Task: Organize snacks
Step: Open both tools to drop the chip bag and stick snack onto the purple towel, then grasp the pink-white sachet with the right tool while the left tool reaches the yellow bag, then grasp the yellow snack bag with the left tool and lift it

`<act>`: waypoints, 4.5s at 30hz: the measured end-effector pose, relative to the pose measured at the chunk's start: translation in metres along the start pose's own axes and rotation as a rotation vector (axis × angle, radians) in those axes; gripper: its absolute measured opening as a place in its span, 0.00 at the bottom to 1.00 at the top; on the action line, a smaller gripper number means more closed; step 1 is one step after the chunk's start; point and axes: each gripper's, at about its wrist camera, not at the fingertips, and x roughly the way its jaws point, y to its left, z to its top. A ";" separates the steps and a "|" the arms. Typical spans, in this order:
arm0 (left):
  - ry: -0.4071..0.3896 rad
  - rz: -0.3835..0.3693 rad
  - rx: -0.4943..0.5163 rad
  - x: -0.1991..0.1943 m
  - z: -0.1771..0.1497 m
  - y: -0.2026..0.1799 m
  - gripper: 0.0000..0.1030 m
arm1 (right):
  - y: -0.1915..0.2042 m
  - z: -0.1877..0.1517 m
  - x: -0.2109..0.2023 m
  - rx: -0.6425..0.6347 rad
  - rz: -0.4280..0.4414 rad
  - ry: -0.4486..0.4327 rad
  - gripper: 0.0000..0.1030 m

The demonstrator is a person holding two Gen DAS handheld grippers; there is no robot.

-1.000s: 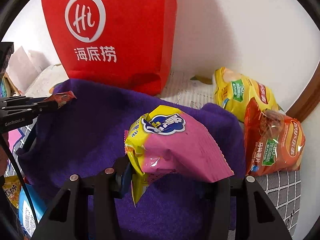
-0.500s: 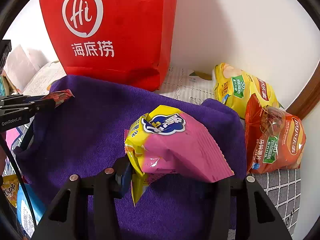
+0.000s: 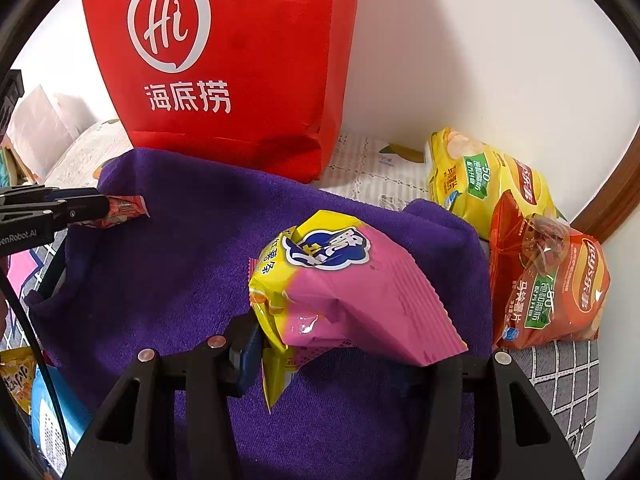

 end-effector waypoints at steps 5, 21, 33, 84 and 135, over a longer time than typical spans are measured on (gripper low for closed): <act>-0.032 -0.007 0.011 -0.011 0.002 -0.004 0.36 | 0.003 0.000 -0.006 -0.013 -0.011 -0.009 0.66; -0.130 -0.014 0.043 -0.073 0.005 -0.022 0.44 | 0.002 -0.024 -0.075 0.018 -0.133 -0.043 0.79; -0.138 -0.004 0.032 -0.121 -0.044 -0.023 0.46 | -0.034 -0.108 -0.128 0.154 -0.121 -0.055 0.79; 0.004 0.026 -0.118 -0.131 -0.182 0.008 0.46 | -0.023 -0.202 -0.126 0.199 -0.028 -0.048 0.44; -0.120 0.024 -0.073 -0.177 -0.178 0.005 0.35 | 0.032 -0.190 -0.218 0.177 -0.043 -0.183 0.44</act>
